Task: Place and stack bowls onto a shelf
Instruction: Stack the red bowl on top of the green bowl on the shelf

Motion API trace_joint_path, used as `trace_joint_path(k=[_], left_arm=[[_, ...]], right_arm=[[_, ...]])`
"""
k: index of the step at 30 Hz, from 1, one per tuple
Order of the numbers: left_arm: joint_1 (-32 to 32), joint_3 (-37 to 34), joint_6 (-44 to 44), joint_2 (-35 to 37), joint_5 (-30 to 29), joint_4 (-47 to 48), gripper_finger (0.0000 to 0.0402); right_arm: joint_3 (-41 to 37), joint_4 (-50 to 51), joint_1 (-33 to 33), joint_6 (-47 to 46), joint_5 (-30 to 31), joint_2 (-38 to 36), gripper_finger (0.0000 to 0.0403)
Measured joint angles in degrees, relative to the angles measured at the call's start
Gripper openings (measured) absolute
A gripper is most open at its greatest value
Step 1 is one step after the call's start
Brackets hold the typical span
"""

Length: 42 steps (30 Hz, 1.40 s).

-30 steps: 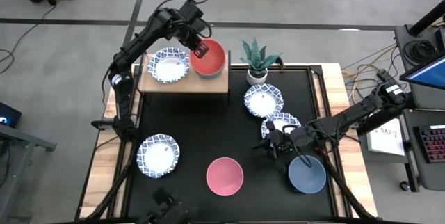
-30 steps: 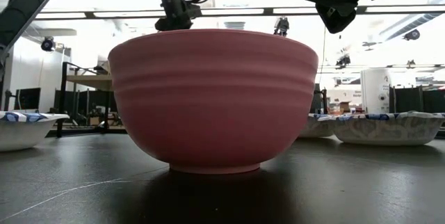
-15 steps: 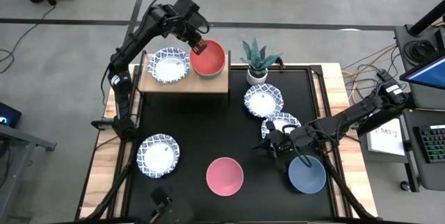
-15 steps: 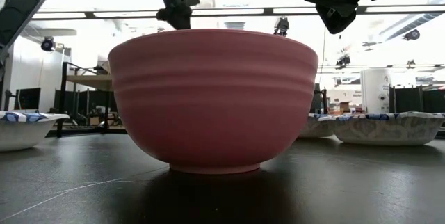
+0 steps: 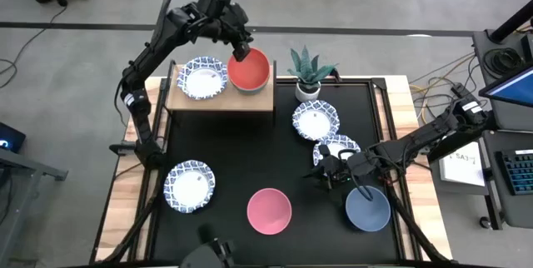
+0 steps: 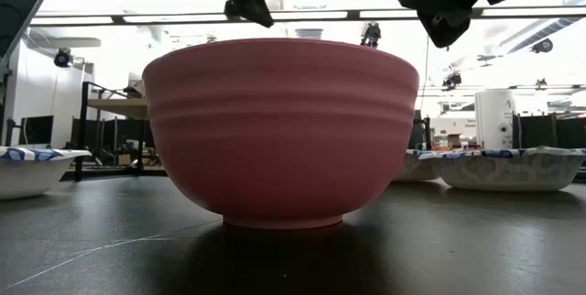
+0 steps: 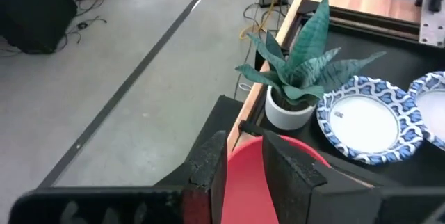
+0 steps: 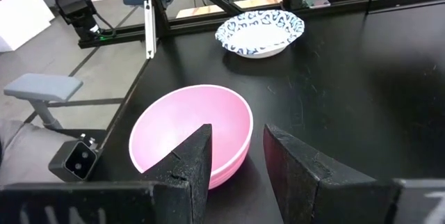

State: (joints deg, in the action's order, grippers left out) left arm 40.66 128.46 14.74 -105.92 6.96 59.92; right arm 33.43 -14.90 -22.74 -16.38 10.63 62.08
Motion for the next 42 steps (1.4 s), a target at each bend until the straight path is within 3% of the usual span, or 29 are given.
trace_joint_path(k=[6, 13, 18, 24, 31, 36, 42], left_arm=[[-0.1, -17.8, -0.7, 6.9, 0.0, -15.6, 0.0044], [-0.1, -44.7, -2.5, 19.7, -5.0, -44.2, 0.0003], [-0.1, -55.4, -3.3, 23.0, -8.5, -56.2, 0.0001], [0.0, -59.2, -3.3, 22.3, -12.7, -56.9, 0.0001], [0.0, -57.5, -5.2, 21.1, -16.0, -51.3, 0.0001], [0.0, -56.2, -5.9, 21.1, -15.8, -49.1, 0.0001], [-3.0, -55.0, -8.8, 22.2, -11.2, -48.5, 0.0001]], right_arm=[[-0.8, -0.4, 0.0, -0.6, 0.0, 0.0, 0.0118], [-1.4, -0.6, 0.0, -1.6, 0.1, 0.0, 0.0118], [-1.4, -0.9, 0.0, -1.6, 0.2, 0.0, 0.0118], [-1.4, -0.9, 0.0, -1.6, 1.6, 0.0, 0.0118], [-1.4, -0.9, 0.0, -1.4, 1.6, 0.0, 0.0118], [-1.4, -0.9, 0.0, -1.0, 1.6, 0.0, 0.0118], [-1.4, -0.9, 0.0, -1.1, 1.6, 0.0, 0.0118]])
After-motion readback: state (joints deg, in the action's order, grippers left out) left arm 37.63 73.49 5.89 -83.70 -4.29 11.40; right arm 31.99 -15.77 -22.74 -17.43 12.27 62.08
